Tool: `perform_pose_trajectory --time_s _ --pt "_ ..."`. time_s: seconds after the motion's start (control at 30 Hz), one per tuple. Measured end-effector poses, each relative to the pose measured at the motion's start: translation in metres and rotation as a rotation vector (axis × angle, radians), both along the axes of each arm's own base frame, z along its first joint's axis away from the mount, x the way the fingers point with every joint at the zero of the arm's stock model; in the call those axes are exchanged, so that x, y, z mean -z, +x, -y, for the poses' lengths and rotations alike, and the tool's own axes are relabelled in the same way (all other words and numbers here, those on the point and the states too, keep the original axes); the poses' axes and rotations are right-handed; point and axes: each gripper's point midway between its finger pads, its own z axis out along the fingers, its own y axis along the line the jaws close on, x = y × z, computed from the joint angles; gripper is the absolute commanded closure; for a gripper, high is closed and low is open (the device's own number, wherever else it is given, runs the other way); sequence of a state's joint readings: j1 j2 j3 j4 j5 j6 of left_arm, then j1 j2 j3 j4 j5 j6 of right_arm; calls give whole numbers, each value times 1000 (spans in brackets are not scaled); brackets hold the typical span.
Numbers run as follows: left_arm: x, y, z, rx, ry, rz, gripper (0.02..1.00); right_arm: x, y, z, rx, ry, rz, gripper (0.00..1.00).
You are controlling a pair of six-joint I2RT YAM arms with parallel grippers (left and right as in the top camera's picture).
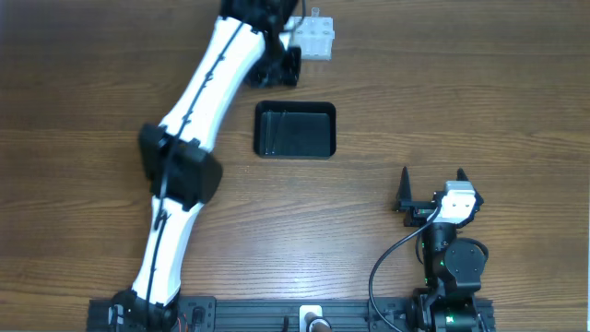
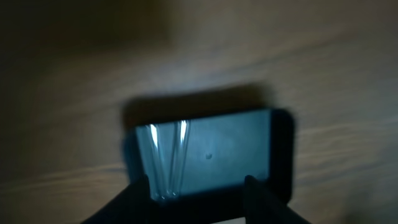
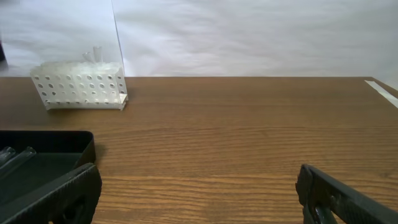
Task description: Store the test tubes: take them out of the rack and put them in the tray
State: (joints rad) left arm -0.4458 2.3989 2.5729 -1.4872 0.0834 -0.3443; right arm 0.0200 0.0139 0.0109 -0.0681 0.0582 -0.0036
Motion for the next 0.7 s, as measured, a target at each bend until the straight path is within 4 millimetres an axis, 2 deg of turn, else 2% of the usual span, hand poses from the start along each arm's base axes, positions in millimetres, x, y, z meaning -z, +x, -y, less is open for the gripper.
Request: perform_pose_trajectory --time_s 0.13,0.3,0.37,0.4,0.43,0.47,0.6,0.7 --pt "-63 6 -13 -28 0 179 384 0 0 0 0 0 0 7" --pt "-118 4 -32 -74 18 337 327 0 0 0 0 -1 0 9" --pt "-132 2 -39 -91 27 385 272 0 0 0 0 0 0 7" --pt "-140 -1 -45 -103 30 416 215 0 0 0 0 0 0 9" --pt "-146 -4 -50 -110 31 438 91 0 0 0 0 -1 0 9" --pt "-152 -8 -55 -118 30 463 20 0 0 0 0 0 0 7" --pt "-170 -27 -83 -178 2 568 20 0 0 0 0 0 0 7" --pt "-174 -48 -104 -215 -24 649 20 0 0 0 0 0 0 7"
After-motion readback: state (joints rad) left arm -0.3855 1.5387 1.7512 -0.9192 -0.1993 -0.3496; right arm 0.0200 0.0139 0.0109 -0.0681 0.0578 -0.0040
